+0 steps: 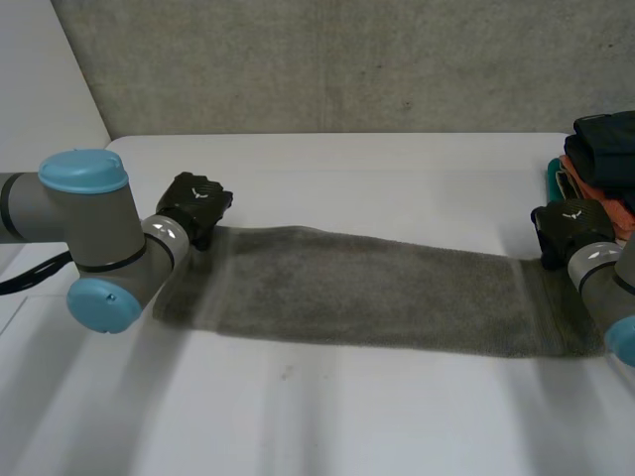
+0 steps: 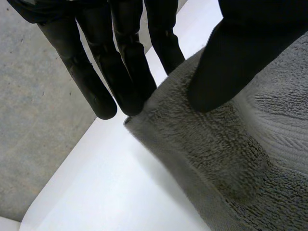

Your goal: Fold the laundry.

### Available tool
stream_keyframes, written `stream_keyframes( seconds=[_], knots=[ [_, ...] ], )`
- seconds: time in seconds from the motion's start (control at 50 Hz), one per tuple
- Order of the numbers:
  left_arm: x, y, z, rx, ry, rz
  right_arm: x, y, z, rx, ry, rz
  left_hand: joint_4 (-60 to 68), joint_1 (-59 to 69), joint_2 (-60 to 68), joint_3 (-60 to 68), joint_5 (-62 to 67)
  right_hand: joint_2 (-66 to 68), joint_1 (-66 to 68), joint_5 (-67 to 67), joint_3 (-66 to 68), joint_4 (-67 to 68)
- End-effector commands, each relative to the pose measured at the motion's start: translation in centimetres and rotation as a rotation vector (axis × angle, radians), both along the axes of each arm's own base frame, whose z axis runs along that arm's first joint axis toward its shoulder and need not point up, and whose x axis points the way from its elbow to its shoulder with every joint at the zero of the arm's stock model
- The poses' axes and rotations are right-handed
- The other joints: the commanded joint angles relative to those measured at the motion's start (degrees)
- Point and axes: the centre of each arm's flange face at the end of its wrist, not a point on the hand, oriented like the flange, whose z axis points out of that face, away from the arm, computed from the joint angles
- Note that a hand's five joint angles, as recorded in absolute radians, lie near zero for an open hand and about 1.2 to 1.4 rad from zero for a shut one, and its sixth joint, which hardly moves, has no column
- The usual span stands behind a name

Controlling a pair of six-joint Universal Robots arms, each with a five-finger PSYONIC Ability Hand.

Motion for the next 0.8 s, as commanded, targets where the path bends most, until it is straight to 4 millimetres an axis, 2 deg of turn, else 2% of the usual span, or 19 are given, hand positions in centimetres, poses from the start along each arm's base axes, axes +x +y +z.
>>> stream_keyframes(
  seconds=[0.02, 0.24, 0.32, 0.42, 0.46, 0.48, 0.54, 0.56, 0.58, 0.7, 0.8],
  knots=[
    [0.0, -0.1, -0.2, -0.001, 0.001, 0.022, 0.3, -0.3, -0.1, 0.017, -0.150, 0.002, 11.92, 12.98, 11.94, 12.27, 13.15, 12.24, 13.85, 12.92, 12.37, 12.47],
    [-0.2, -0.3, 0.2, -0.015, -0.042, 0.012, -0.5, -0.4, 1.0, 0.076, -0.174, 0.020, 11.92, 12.98, 11.94, 12.27, 13.15, 12.24, 13.85, 12.92, 12.37, 12.47],
    [-0.1, -1.1, 1.3, -0.053, -0.033, 0.015, -0.4, -0.3, 2.3, 0.073, -0.179, 0.069, 11.92, 12.98, 11.94, 12.27, 13.15, 12.24, 13.85, 12.92, 12.37, 12.47],
    [-0.5, -2.7, 4.1, -0.147, 0.027, 0.009, 0.2, -2.1, 3.7, -0.019, -0.173, 0.113, 11.92, 12.98, 11.94, 12.27, 13.15, 12.24, 13.85, 12.92, 12.37, 12.47],
    [-0.6, -2.7, 5.8, -0.181, 0.054, 0.008, 0.8, -2.6, 4.3, -0.035, -0.177, 0.124, 11.92, 12.98, 11.94, 12.27, 13.15, -9.68, -8.08, -9.00, -9.55, -9.45],
    [-0.7, -2.6, 6.6, -0.195, 0.064, 0.008, 0.9, -2.7, 4.6, -0.033, -0.180, 0.125, 11.92, 12.98, 11.94, 12.27, 13.15, -12.64, -11.04, -11.96, -12.52, -12.41],
    [-0.7, -1.6, 9.7, -0.239, 0.102, -0.004, 1.1, -2.8, 5.1, 0.022, -0.220, 0.117, 11.92, 12.98, 11.94, 12.27, 13.15, -31.97, -30.36, -31.29, -31.84, -31.74],
    [-0.7, -1.0, 11.0, -0.255, 0.119, -0.009, 1.1, -2.9, 5.3, 0.053, -0.241, 0.112, 11.92, 12.98, 11.94, 12.27, 13.15, -33.18, -31.58, -32.50, -33.06, -32.95],
    [-0.8, -0.6, 11.4, -0.254, 0.127, -0.013, 1.1, -2.9, 5.2, 0.077, -0.251, 0.111, 11.92, 12.98, 11.94, 12.27, 13.15, -33.69, -32.09, -33.01, -33.57, -33.47],
    [0.0, 3.1, 13.0, -0.229, 0.143, -0.048, 1.6, -2.6, 4.4, 0.264, -0.275, 0.163, 11.92, 12.98, 11.94, 12.27, 13.15, -40.09, -38.49, -39.41, -39.97, -39.86],
    [0.2, 5.1, 13.1, -0.224, 0.148, -0.101, 1.8, -2.6, 3.7, 0.327, -0.237, 0.200, 11.92, 12.98, 11.94, 12.27, 13.15, -39.76, -38.15, -39.08, -39.63, -39.53]
  ],
)
